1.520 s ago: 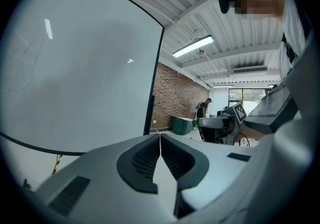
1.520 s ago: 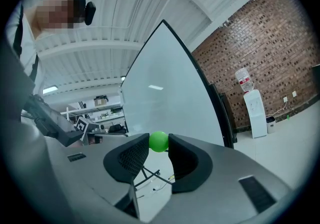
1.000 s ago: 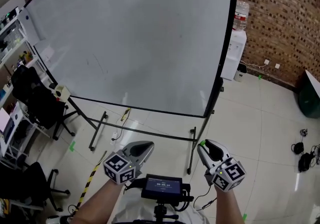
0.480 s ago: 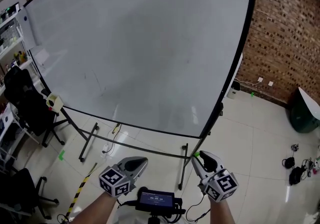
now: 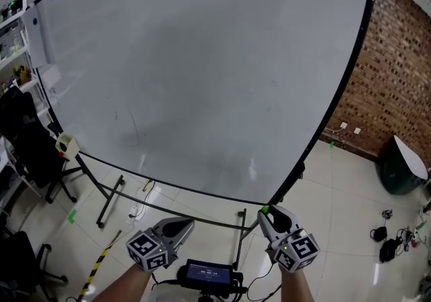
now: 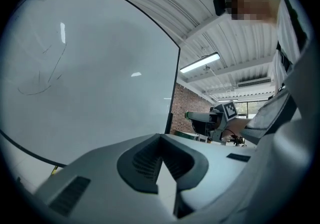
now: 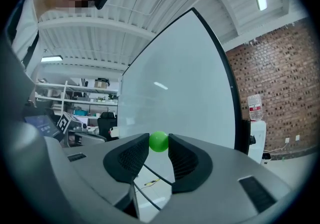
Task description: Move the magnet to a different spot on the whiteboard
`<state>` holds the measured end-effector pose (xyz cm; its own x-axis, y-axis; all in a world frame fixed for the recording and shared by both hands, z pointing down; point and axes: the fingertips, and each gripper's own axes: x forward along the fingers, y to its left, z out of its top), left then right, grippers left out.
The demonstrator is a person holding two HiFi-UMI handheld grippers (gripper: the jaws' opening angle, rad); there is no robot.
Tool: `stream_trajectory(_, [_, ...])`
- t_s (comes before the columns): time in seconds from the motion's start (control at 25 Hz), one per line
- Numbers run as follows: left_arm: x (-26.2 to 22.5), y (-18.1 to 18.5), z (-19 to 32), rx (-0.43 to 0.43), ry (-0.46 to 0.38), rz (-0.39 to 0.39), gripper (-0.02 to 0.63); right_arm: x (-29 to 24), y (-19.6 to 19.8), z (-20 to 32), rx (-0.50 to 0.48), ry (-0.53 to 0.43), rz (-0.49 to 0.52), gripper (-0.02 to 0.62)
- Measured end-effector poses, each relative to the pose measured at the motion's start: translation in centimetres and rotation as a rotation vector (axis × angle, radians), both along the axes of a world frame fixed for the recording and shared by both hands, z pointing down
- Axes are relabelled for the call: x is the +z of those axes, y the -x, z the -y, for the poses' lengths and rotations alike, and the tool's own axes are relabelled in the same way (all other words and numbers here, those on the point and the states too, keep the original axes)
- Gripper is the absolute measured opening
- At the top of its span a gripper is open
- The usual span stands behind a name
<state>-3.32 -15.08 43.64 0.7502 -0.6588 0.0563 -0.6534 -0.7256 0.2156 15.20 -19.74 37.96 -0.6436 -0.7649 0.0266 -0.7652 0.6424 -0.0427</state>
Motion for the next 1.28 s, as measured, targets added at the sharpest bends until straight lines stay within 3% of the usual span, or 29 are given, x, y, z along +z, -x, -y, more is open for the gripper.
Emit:
stream_trajectory(0.48, [-0.7, 3.6, 3.0, 0.056, 0.010, -0.107, 0.021, -3.3, 2.6, 5.6, 0.058, -0.062, -0.022, 0.147])
stream_trajectory(0.76, [0.6, 4.8, 4.0, 0.110, -0.010, -0.006, 0.021, -4.6, 3.0, 8.5, 0.117, -0.088, -0.071, 0.147])
stream_trajectory(1.0, [0.7, 6.0, 5.2, 0.120, -0.033, -0.008, 0.021, -5.0, 1.8, 11.3, 0.220, -0.088, -0.127, 0.147])
stream_trajectory(1.28, [-0.4, 7.3, 6.9, 0.145, -0.089, -0.067, 0.020, -5.3, 0.3, 14.2, 0.347, -0.085, -0.187, 0.147])
